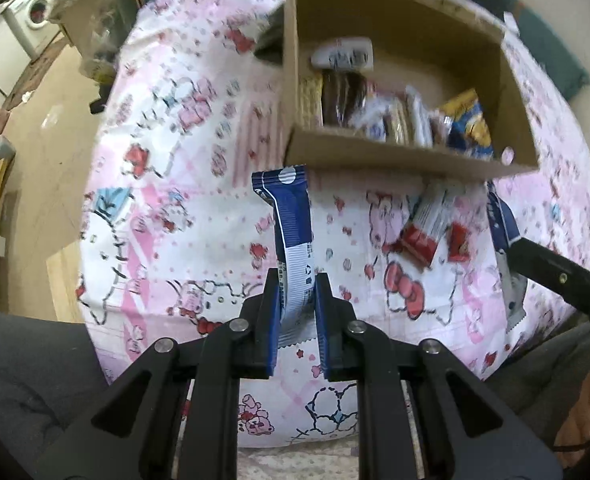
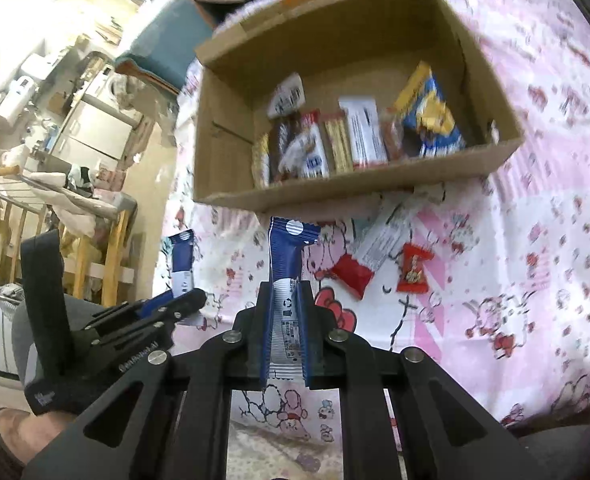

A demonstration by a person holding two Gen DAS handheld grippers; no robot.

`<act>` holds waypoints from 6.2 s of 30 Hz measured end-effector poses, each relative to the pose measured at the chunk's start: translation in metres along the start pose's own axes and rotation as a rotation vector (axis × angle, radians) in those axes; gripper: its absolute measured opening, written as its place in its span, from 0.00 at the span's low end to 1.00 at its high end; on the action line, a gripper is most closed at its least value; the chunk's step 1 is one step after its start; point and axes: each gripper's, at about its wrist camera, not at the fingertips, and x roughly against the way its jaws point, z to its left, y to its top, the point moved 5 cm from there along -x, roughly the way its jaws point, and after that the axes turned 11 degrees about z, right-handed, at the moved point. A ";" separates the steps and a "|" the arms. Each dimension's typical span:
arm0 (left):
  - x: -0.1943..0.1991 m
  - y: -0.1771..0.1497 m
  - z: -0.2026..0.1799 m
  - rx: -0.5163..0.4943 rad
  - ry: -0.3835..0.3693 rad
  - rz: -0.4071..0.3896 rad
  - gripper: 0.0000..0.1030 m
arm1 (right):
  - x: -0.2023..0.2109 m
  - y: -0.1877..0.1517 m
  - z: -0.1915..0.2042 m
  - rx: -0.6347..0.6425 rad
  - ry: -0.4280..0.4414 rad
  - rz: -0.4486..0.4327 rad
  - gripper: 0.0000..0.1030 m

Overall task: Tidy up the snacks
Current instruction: 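Carry the blue-white bar into the box with both tools, then open both tools to drop the blue-white bar in the box, then move both tools from the box to the last snacks on the bedspread, then grasp the white-red bar with left tool while right grasps red candy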

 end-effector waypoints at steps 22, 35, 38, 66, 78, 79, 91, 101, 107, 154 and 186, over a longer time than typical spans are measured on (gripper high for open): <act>0.094 0.099 -0.027 -0.056 0.041 -0.304 0.12 | 0.093 0.066 -0.016 0.012 0.053 -0.340 0.11; 0.064 0.146 -0.047 -0.091 0.061 -0.302 0.12 | 0.083 0.109 -0.043 -0.036 0.069 -0.376 0.11; 0.054 0.153 -0.052 -0.093 0.058 -0.296 0.12 | 0.075 0.116 -0.047 -0.046 0.062 -0.368 0.11; 0.001 0.163 -0.057 -0.137 0.019 -0.247 0.13 | 0.005 0.134 -0.071 -0.098 0.070 -0.208 0.12; 0.001 0.161 -0.059 -0.142 0.015 -0.252 0.13 | 0.010 0.134 -0.069 -0.110 0.102 -0.226 0.16; 0.001 0.161 -0.060 -0.141 0.013 -0.251 0.13 | 0.010 0.134 -0.070 -0.110 0.109 -0.231 0.16; 0.015 0.157 -0.061 -0.111 -0.040 -0.285 0.80 | 0.025 0.136 -0.075 -0.152 0.142 -0.277 0.69; 0.020 0.148 -0.059 -0.131 -0.040 -0.287 0.81 | 0.034 0.126 -0.079 -0.186 0.141 -0.295 0.69; 0.029 0.138 -0.060 -0.146 -0.037 -0.303 0.81 | 0.045 0.109 -0.079 -0.199 0.122 -0.301 0.69; 0.007 0.068 -0.074 -0.214 -0.041 -0.144 0.81 | -0.064 0.031 -0.097 -0.150 -0.230 0.174 0.17; -0.124 0.052 -0.162 -0.447 0.079 0.058 0.55 | 0.037 0.022 -0.130 -0.380 -0.018 -0.105 0.17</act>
